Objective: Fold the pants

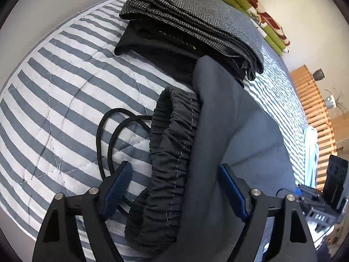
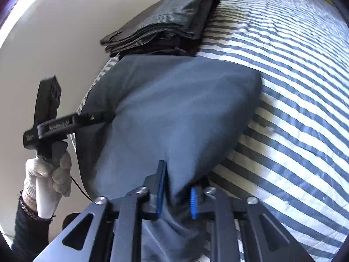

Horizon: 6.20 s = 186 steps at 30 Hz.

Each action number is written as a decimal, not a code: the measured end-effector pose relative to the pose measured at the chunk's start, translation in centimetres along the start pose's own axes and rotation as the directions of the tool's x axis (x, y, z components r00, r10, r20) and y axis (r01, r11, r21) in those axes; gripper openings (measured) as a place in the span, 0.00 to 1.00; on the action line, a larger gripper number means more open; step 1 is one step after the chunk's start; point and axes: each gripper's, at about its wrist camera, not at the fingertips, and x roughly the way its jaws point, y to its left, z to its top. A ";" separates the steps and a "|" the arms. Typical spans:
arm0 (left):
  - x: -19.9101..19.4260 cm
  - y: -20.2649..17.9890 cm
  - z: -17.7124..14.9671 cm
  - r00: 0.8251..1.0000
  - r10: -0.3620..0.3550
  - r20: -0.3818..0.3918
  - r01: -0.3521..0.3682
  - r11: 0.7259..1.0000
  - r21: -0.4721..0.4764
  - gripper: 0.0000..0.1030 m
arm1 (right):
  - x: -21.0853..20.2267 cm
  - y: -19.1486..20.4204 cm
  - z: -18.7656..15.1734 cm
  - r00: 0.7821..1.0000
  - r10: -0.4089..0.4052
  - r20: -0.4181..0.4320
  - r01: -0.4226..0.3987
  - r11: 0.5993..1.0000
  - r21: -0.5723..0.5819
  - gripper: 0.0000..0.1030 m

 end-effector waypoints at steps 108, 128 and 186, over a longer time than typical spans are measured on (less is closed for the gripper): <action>-4.2 -7.5 26.3 0.980 0.049 0.193 -0.068 0.993 0.093 0.59 | 1.3 4.2 20.0 0.799 0.593 0.098 -0.591 0.805 -0.051 0.08; -2.6 -12.6 20.6 0.986 -0.077 0.151 0.026 0.950 0.313 0.59 | 3.6 -2.2 33.2 0.971 -0.006 0.240 -0.033 0.987 0.157 0.39; -19.4 -28.9 -20.3 0.914 0.044 0.404 -0.150 0.960 0.236 0.90 | -20.3 3.0 -15.4 0.780 -0.447 0.437 0.482 0.876 0.036 0.43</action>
